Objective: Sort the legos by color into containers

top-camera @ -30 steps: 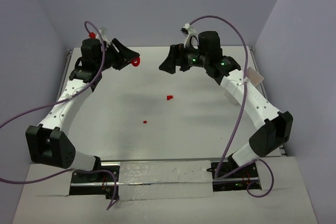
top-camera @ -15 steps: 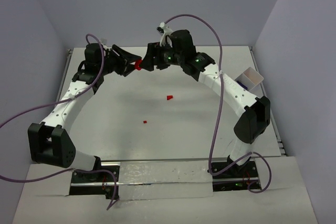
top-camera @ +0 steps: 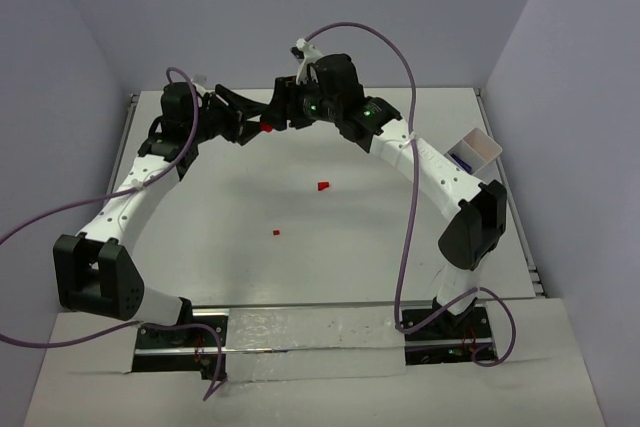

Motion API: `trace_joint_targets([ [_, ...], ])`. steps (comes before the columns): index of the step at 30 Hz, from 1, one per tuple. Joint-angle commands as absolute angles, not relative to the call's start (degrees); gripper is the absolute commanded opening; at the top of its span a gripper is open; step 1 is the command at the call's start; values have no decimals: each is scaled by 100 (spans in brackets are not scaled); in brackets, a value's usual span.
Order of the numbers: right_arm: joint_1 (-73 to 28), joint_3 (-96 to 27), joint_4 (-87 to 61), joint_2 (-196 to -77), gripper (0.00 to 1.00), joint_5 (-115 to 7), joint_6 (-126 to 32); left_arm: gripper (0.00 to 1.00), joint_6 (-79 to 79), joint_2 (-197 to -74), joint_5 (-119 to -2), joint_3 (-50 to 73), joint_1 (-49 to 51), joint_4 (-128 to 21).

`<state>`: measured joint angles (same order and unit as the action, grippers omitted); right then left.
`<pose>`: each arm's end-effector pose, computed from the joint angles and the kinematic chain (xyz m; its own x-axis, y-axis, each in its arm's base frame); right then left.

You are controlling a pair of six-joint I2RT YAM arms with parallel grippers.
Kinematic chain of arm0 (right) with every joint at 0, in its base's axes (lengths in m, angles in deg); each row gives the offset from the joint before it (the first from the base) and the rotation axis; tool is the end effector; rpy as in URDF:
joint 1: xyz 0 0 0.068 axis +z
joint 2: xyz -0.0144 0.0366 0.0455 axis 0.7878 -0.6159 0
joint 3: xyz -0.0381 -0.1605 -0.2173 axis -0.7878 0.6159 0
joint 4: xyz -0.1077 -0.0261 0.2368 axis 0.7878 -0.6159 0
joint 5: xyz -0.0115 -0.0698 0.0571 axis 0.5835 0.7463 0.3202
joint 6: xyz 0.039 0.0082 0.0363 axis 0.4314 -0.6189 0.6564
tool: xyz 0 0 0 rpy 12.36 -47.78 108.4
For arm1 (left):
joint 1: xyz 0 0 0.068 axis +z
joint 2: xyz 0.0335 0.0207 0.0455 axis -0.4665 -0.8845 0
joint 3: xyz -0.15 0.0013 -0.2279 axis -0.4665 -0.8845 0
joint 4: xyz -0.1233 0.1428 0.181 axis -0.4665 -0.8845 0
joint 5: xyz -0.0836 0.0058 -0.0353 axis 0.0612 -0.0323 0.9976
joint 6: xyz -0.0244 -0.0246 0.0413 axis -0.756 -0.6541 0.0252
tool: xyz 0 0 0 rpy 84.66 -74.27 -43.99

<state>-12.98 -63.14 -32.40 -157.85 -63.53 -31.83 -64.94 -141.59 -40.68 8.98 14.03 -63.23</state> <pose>0.3217 0.2740 0.4043 -0.5362 0.0271 -0.8437 -0.6684 0.5968 0.4439 0.3206 -0.0958 0.3459 -0.6966 -0.7151 -0.0584 -0.1759 0.2491 -0.9524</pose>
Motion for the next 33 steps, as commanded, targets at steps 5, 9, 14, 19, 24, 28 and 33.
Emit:
trace_joint_targets([
  [5, -1260, -6252, -3137, -15691, 53, -6313, -3151, 0, -6859, -14151, -3792, 874, 1392, -5824],
  [9, -1260, -6230, -3173, -15706, 32, -6308, -3173, 1, -6892, -14158, -3776, 866, 1399, -5796],
  [14, -1260, -6246, -3224, -15726, 11, -6309, -3202, 9, -6908, -14142, -3758, 802, 1427, -5754],
  [19, -1260, -6189, -3300, -15536, 0, -6372, -3377, 83, -6530, -14110, -3807, 813, 1451, -5815],
  [24, -1339, -5959, -3834, -15060, 0, -6304, -4240, 99, -5199, -14012, -4100, 956, 1796, -6276],
  [28, -1716, -5517, -4780, -14457, 0, -6110, -5503, 99, -3209, -13874, -4562, 1135, 2059, -6659],
  [33, -2717, -5097, -6304, -13908, 0, -5741, -6977, 99, -1409, -13464, -5075, 1043, 2078, -6917],
])
